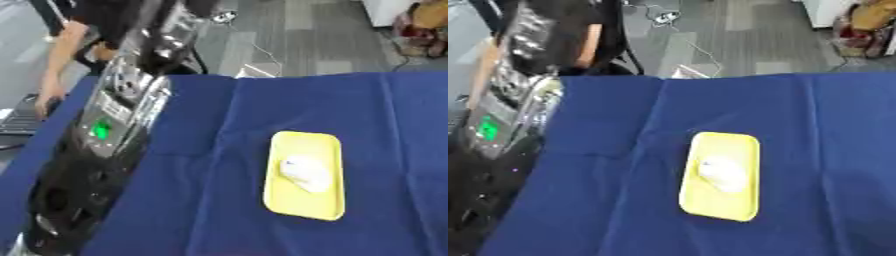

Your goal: Pick up objects on the table and place them in the box.

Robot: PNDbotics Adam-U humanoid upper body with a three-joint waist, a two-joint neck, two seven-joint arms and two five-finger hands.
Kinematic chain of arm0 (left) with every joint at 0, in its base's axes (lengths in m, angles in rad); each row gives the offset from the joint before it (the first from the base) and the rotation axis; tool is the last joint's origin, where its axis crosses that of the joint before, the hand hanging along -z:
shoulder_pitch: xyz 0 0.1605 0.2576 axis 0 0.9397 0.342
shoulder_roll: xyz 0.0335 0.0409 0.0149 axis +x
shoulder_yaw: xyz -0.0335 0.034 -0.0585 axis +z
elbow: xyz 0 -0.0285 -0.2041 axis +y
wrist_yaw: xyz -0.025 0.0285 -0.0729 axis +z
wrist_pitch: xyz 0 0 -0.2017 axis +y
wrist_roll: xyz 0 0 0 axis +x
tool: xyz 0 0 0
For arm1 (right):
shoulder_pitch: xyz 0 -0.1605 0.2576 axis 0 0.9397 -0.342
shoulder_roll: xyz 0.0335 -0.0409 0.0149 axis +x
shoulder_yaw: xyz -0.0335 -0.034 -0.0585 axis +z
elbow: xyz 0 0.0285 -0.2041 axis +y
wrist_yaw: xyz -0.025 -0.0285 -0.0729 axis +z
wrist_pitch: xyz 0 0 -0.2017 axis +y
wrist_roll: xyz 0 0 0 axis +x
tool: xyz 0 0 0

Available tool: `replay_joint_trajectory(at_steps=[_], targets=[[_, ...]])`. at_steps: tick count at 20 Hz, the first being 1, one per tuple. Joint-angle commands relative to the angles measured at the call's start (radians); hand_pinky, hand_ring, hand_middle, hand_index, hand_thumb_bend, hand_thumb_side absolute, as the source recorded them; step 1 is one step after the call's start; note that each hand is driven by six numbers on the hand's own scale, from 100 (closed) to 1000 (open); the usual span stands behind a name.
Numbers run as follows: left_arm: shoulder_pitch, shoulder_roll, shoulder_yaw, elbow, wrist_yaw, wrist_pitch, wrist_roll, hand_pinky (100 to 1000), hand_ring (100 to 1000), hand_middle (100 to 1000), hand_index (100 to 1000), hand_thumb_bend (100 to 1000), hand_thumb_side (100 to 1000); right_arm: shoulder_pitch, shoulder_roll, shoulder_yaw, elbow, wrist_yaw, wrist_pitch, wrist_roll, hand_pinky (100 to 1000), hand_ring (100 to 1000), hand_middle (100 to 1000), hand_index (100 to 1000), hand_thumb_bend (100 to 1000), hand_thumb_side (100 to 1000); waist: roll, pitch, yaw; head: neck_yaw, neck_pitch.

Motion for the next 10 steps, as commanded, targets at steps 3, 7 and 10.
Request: replay_joint_trajectory(at_steps=[3,7,10], targets=[[0.092,-0.035,0.075,-0.023,0.095,-0.034,0.067,860,841,777,844,583,705,-0.001,-0.010,-0.013,-0.018,0.004,0.000,-0.008,681,690,883,967,275,769,-0.009,-0.016,0.004,-0.016,-0.015],[0.122,-0.056,0.079,-0.023,0.075,0.005,0.101,862,839,775,845,567,713,0.000,-0.009,-0.014,-0.018,0.004,-0.001,-0.010,681,689,883,967,276,769,-0.010,-0.017,0.004,-0.017,-0.017],[0.124,-0.064,0.072,-0.023,0.063,0.016,0.107,863,837,772,844,557,721,-0.001,-0.010,-0.013,-0.017,0.003,0.000,-0.009,681,689,883,967,276,769,-0.011,-0.015,0.005,-0.013,-0.018]])
